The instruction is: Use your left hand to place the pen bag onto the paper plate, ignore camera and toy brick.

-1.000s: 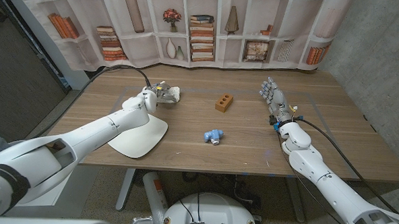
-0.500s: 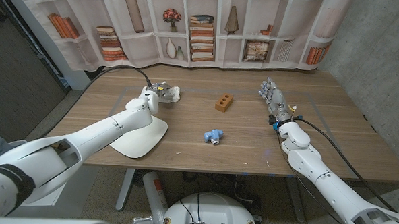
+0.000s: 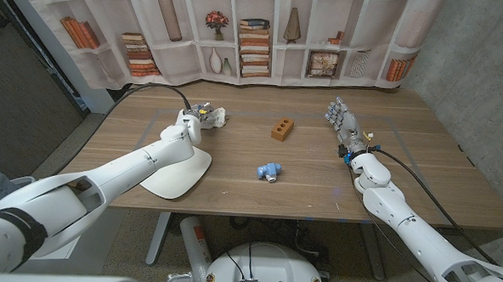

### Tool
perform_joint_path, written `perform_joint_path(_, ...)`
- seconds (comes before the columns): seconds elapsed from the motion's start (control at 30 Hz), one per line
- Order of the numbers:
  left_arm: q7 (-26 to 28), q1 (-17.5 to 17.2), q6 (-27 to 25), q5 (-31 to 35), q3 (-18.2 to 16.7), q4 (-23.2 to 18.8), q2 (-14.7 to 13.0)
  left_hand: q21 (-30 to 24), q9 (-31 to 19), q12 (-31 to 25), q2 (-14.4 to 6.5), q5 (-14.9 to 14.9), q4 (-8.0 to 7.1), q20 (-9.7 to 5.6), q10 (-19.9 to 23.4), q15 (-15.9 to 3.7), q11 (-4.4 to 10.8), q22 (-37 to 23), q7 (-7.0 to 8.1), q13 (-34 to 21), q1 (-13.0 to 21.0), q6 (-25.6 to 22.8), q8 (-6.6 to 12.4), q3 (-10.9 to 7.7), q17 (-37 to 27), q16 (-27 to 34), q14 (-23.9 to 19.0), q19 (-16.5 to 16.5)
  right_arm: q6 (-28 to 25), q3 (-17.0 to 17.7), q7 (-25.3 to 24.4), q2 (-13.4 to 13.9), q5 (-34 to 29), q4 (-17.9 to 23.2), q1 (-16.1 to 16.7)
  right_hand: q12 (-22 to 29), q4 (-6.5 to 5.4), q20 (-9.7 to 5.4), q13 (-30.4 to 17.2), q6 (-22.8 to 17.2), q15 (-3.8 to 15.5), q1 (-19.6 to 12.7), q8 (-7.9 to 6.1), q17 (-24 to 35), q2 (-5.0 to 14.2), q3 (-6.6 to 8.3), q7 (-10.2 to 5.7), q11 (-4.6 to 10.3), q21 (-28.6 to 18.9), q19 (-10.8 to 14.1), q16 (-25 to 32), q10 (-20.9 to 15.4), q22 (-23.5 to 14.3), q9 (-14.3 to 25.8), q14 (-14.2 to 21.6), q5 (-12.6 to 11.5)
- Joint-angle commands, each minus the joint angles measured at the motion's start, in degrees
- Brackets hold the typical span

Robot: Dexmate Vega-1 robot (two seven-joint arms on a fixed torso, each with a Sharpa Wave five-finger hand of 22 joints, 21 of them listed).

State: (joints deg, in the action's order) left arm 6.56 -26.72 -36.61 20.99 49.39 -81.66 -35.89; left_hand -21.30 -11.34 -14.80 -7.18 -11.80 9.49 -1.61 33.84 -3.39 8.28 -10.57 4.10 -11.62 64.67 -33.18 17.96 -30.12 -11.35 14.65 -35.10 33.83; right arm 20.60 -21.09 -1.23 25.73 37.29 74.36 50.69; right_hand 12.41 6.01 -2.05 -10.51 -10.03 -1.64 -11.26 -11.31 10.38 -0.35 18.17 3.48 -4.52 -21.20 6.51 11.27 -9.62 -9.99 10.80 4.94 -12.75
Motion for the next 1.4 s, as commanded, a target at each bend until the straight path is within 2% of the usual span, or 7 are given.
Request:
perform_joint_path(0.03, 2.48, -1.06, -0.74, -0.92, -1.05, -1.51, 0.02, -1.43, -0.36, -0.03, -0.09, 0.77, -0.14, -1.18, 2.95, -6.78, 0.67, -0.35, 0.39, -0.24, 1.63, -2.46, 0.35, -1.04, -0.19, 0.64, -3.01, 2.64, -0.01, 0.24, -0.09, 0.4, 0.1, 0.63, 0.42, -0.04, 0.31, -1.6, -0.19, -0.14, 0.0, -0.53, 0.11, 0.21, 0.41, 0.12, -0.03, -0.28, 0.1, 0.63, -0.19, -0.26, -0.15, 0.08, 0.31, 0.12)
perform_joint_path(0.1, 2.47, -1.17, -0.05, -1.18, -1.13, -1.71, -0.28, -2.3, -0.39, -0.14, -0.01, 1.03, -0.27, -2.55, 4.37, -7.43, 1.15, -0.4, 0.32, -0.29, 1.99, -4.36, 0.9, -1.23, -0.21, 0.88, -4.78, 4.33, -0.02, 0.27, -0.07, 0.47, 0.13, 0.76, 0.5, -0.03, 0.33, -1.59, -0.19, -0.16, 0.03, -0.56, 0.1, 0.21, 0.42, 0.12, -0.03, -0.27, 0.17, 0.64, -0.19, -0.28, -0.15, 0.08, 0.33, 0.12)
perform_joint_path(0.17, 2.65, -1.3, -0.73, -1.18, -1.25, -2.1, -0.23, -2.52, -0.39, -0.16, 0.0, 1.09, -0.33, -2.86, 4.86, -7.57, 1.0, -0.4, 0.31, -0.3, 2.1, -4.88, 1.02, -1.3, -0.25, 0.94, -5.31, 4.7, -0.07, 0.29, -0.1, 0.53, 0.14, 0.89, 0.57, -0.03, 0.35, -1.6, -0.19, -0.17, 0.01, -0.58, 0.09, 0.21, 0.42, 0.12, 0.0, -0.38, 0.21, 0.67, -0.2, -0.31, -0.15, 0.08, 0.33, 0.12)
perform_joint_path(0.7, 1.89, -2.11, -2.27, -1.66, -1.97, -5.87, -2.09, -2.77, -0.38, 0.37, 0.28, 1.39, -1.32, -2.56, 5.18, -7.08, 0.83, -0.37, 0.18, -0.36, 1.1, -5.39, 0.91, -0.84, -0.44, 0.58, -5.69, 4.59, 0.14, 0.49, -0.23, 0.8, 0.16, 1.74, 1.09, -0.04, 0.39, -1.57, -0.19, -0.19, 0.02, -0.62, 0.09, 0.23, 0.44, 0.06, 0.16, -0.36, 0.54, 0.83, -0.22, -0.34, -0.15, 0.08, 0.38, 0.12)
perform_joint_path(1.03, 2.29, -2.57, -3.96, -1.67, -2.25, -7.35, -2.26, -2.87, -0.38, 0.58, 0.27, 1.45, -1.78, -2.35, 5.42, -6.81, 0.58, -0.35, 0.06, -0.41, 0.52, -5.73, 0.88, -0.62, -0.55, 0.47, -5.95, 4.51, 0.33, 0.59, -0.11, 0.92, 0.2, 2.07, 1.26, -0.07, 0.4, -1.49, -0.19, -0.21, -0.01, -0.61, 0.08, 0.25, 0.45, 0.01, 0.16, -0.36, 0.78, 0.86, -0.24, -0.3, -0.15, 0.08, 0.39, 0.13)
perform_joint_path(1.4, 2.32, -3.36, -2.62, -2.33, -3.21, -9.26, -3.52, -3.0, -0.37, 0.69, 0.29, 1.48, -1.95, -2.47, 5.83, -7.12, 0.75, -0.32, 0.18, -0.45, 0.27, -6.04, 0.84, -0.56, -0.62, 0.47, -6.5, 4.6, 0.42, 0.87, -0.47, 1.06, 0.31, 2.53, 1.73, -0.08, 0.4, -1.45, -0.19, -0.26, -0.05, -0.59, 0.06, 0.26, 0.47, -0.05, 0.25, -0.29, 1.03, 0.92, -0.26, -0.33, -0.16, 0.08, 0.38, 0.15)
